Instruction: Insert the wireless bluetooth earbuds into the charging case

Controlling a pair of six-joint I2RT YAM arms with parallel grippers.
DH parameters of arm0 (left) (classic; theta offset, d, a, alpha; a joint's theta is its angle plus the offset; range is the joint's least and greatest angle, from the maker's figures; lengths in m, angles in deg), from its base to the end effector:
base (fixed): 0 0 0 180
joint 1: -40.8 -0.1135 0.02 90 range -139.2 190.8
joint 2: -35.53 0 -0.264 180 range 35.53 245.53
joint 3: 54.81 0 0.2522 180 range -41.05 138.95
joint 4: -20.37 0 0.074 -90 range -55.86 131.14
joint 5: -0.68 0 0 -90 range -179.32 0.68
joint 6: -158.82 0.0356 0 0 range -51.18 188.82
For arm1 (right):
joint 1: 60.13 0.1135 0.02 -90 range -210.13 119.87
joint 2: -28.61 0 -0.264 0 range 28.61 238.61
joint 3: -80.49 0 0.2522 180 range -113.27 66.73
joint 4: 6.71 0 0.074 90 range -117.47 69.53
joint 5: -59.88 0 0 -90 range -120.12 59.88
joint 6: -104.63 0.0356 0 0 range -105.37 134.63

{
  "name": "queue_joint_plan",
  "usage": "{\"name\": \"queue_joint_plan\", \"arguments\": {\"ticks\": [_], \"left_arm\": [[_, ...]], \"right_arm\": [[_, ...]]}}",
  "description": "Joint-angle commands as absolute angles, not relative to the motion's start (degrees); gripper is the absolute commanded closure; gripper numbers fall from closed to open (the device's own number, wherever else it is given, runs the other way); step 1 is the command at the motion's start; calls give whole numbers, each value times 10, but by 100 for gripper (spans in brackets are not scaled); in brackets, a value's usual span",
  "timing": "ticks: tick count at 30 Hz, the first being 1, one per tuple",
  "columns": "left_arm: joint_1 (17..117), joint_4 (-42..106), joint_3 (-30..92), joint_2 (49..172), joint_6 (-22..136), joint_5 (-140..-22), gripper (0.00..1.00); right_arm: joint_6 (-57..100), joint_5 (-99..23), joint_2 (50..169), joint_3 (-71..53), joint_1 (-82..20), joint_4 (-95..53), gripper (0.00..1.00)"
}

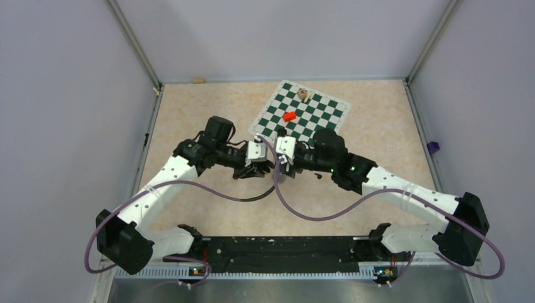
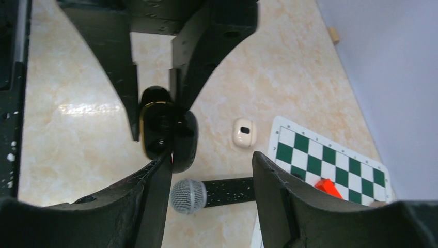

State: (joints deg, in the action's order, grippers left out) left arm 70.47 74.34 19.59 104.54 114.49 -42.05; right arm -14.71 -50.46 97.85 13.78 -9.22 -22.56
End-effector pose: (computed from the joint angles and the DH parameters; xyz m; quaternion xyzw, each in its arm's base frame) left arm 0.1969 -0.1422 0.3101 0.6359 0.5916 -0.3263 0.3730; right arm 0.1671 0.2253 0.3154 -0.5934 0.5438 0.2484 0.5389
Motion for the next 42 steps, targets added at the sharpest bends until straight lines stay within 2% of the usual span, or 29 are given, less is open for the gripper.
{"name": "queue_joint_plan", "arguments": {"ticks": [1, 13, 20, 25, 28, 32, 37, 41, 42], "left_arm": [[709, 754, 196, 1035, 1142, -385, 100], [706, 754, 195, 1035, 1140, -389, 100], [704, 746, 195, 1036, 1128, -376, 100], [703, 742, 196, 1035, 1124, -352, 100], [703, 742, 194, 1036, 1126, -345, 100], [703, 742, 184, 1032, 1135, -347, 100], [703, 739, 177, 1031, 1143, -363, 100], [704, 732, 174, 1034, 1140, -374, 100], [704, 731, 174, 1034, 1140, -373, 100]], "right_arm": [[-161, -449, 949, 122, -98, -175, 43], [-178, -425, 918, 115, -114, -192, 43], [-205, -558, 916, 104, -121, -285, 41], [-163, -618, 953, 115, -120, -250, 38], [-131, -611, 979, 109, -116, -224, 38], [-116, -602, 993, 103, -107, -210, 47], [-118, -614, 1002, 96, -95, -222, 72], [-129, -617, 1008, 87, -82, -240, 77], [-132, -615, 1010, 85, -79, -244, 81]]}}
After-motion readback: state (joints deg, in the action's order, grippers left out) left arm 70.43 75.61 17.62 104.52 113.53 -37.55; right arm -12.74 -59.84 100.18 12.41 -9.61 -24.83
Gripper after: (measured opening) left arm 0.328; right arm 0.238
